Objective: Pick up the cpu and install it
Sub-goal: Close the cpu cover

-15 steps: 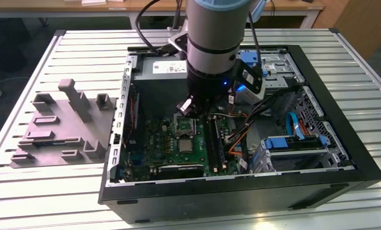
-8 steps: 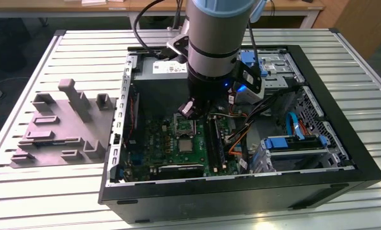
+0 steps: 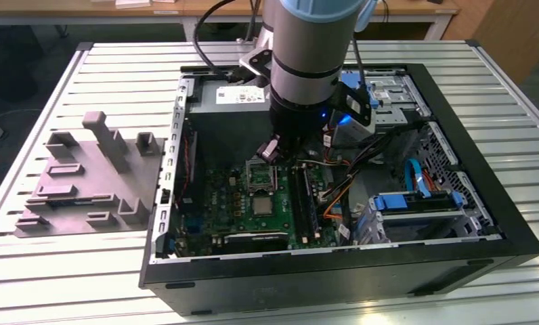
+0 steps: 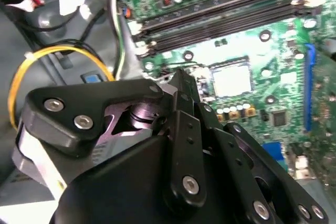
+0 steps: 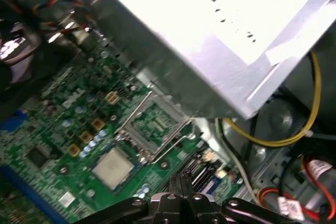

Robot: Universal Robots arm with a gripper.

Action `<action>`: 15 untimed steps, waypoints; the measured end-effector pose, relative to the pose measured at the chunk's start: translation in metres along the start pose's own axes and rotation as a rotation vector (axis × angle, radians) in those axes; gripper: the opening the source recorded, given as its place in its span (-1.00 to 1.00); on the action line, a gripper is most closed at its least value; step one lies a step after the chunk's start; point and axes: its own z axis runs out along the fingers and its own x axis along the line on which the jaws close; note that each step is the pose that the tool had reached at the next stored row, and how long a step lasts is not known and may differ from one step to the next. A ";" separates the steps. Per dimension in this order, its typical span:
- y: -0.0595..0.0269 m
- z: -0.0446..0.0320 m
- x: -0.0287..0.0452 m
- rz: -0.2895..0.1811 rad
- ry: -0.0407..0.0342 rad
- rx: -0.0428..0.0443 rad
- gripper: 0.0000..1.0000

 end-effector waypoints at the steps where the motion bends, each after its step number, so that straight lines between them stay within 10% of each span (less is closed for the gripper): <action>1: 0.0021 0.0007 -0.0030 0.000 0.0002 0.0001 -0.79; 15: 0.0089 0.0125 -0.0166 -0.062 0.0002 -0.0100 -0.79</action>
